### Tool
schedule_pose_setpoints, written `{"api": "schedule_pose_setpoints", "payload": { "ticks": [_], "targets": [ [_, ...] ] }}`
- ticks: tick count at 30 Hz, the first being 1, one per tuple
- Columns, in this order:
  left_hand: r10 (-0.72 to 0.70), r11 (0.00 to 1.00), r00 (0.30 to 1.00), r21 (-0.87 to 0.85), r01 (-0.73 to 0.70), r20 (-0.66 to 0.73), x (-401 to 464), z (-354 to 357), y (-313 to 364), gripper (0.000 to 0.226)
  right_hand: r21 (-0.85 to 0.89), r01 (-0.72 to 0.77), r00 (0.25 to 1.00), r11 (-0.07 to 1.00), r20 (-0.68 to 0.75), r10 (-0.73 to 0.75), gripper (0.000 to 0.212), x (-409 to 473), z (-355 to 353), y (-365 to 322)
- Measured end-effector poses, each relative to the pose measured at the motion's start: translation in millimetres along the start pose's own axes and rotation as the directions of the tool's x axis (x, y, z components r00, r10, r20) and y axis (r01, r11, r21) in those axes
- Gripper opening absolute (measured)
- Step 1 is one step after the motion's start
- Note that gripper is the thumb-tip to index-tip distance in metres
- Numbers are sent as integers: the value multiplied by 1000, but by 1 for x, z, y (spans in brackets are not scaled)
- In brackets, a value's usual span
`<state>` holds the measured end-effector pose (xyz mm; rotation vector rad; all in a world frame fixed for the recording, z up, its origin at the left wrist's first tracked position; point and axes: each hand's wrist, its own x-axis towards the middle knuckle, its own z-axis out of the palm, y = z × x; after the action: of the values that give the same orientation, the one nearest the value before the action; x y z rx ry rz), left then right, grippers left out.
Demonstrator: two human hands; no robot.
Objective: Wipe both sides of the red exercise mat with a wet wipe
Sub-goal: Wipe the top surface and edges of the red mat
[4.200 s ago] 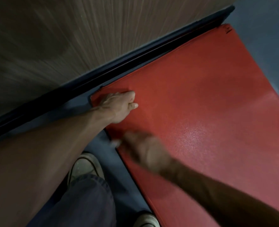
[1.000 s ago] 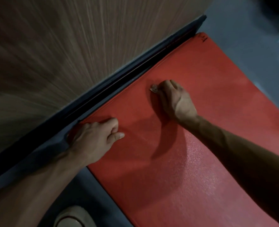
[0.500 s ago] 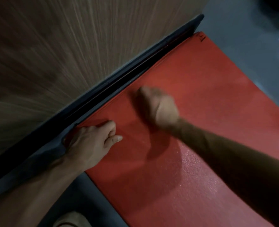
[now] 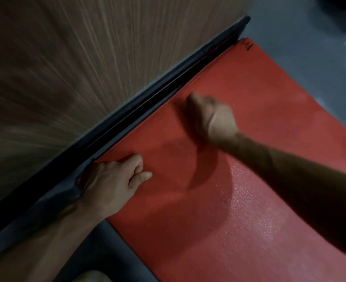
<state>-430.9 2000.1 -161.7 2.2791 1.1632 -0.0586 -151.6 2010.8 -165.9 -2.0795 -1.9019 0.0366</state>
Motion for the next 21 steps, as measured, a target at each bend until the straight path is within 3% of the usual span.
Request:
{"api": "schedule_pose_setpoints", "payload": {
  "ticks": [1, 3, 4, 5, 6, 8, 10, 11, 12, 15, 18, 19, 21],
  "targets": [
    [6, 1000, 1000, -10, -6, -3, 1, 1, -2, 37, 64, 135, 988, 989, 64, -140, 21, -23, 3, -23],
    [24, 1000, 1000, -20, -24, -16, 2, 4, -4, 38, 172, 428, 870, 887, 187, -457, 14, -64, 2, -54],
    [33, 999, 999, -21, -33, -25, 2, 4, -5, 38, 207, 507, 810, 837, 217, -545, 17, -74, -3, -56],
    [37, 999, 999, -21, -38, -28, 2, 5, -5, 39, 226, 493, 811, 840, 229, -538, 17, -72, -8, -47],
    [34, 999, 999, -20, -35, -31, 2, 6, -5, 39, 194, 392, 877, 899, 216, -429, 16, -61, -16, -34],
    [31, 1000, 999, -4, -31, -40, 1, 5, -5, 39, -28, 90, 982, 996, 168, -85, 14, -28, -13, 22],
    [41, 999, 998, 18, -40, -38, 1, 4, -3, 38, -211, -214, 970, 954, 72, 233, 20, -3, -19, 79],
    [43, 999, 998, 23, -42, -37, 1, 4, -3, 38, -198, -326, 941, 924, 27, 337, 27, 1, -21, 91],
    [45, 999, 998, 21, -44, -39, 1, 4, -3, 38, -162, -334, 942, 928, -30, 334, 30, -1, -20, 87],
    [52, 999, 997, 11, -52, -54, 1, 5, -5, 39, -13, -76, 995, 997, 63, 77, 25, -35, -8, 19],
    [42, 999, 997, -8, -43, -61, 1, 6, -7, 40, 109, 301, 923, 947, 214, -318, 24, -77, -6, -36],
    [47, 999, 997, -15, -49, -65, 2, 7, -7, 40, 114, 370, 898, 922, 210, -387, 23, -78, -6, -34],
    [59, 998, 996, -19, -61, -71, 2, 7, -6, 39, 46, 313, 939, 949, 138, -316, 18, -58, -9, -8]
  ]
}}
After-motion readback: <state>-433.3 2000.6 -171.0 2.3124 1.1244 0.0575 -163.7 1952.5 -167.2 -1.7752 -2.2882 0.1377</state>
